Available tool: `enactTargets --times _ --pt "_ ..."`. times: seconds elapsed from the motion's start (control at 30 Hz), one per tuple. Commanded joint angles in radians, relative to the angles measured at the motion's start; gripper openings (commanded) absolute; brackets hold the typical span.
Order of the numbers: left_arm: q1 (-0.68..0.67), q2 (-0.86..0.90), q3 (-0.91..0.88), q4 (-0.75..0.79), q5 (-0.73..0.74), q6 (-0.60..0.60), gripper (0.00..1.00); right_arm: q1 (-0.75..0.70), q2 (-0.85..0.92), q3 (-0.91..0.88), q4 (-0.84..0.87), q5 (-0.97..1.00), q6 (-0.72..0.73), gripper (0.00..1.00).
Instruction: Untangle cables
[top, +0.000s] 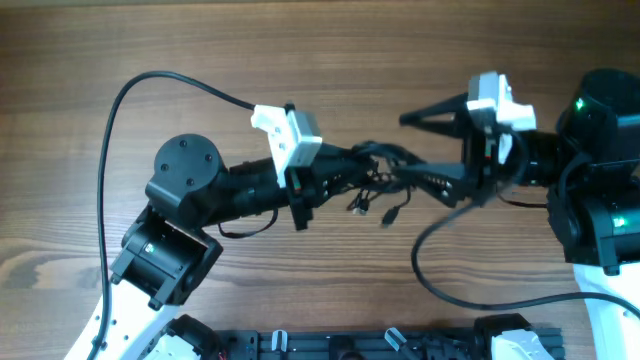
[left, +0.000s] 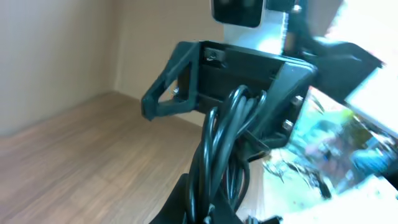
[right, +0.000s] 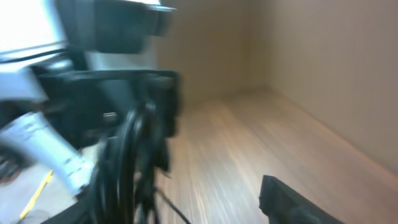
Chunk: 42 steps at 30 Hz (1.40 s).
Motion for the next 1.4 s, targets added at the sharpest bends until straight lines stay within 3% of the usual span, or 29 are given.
enactTargets --times 0.0,0.1,0.27,0.4,0.83,1.23,1.37 --pt "-0.003 0.001 0.001 -0.036 -0.239 -0.148 0.04 0.002 0.001 0.006 0.001 0.341 0.151 0.79" --pt "-0.003 0.001 0.001 -0.09 -0.37 -0.235 0.04 0.002 -0.004 0.006 -0.001 0.478 0.204 0.81" --pt "-0.004 0.0 0.001 -0.112 -0.438 -0.291 0.04 0.002 -0.004 0.006 -0.019 0.491 0.195 0.82" --pt "-0.004 0.0 0.001 -0.089 -0.382 -0.291 0.04 0.002 -0.003 0.006 -0.067 0.323 -0.006 0.82" --pt "-0.005 0.002 0.001 -0.047 -0.249 -0.317 0.04 0.002 0.027 0.006 -0.062 0.323 -0.013 0.82" --pt "-0.005 0.034 0.001 0.023 -0.027 -0.309 0.04 0.002 0.081 0.006 -0.009 0.338 -0.01 0.81" --pt "-0.005 0.033 0.001 0.024 -0.015 -0.308 0.04 0.002 0.085 0.006 -0.009 0.458 0.021 0.78"
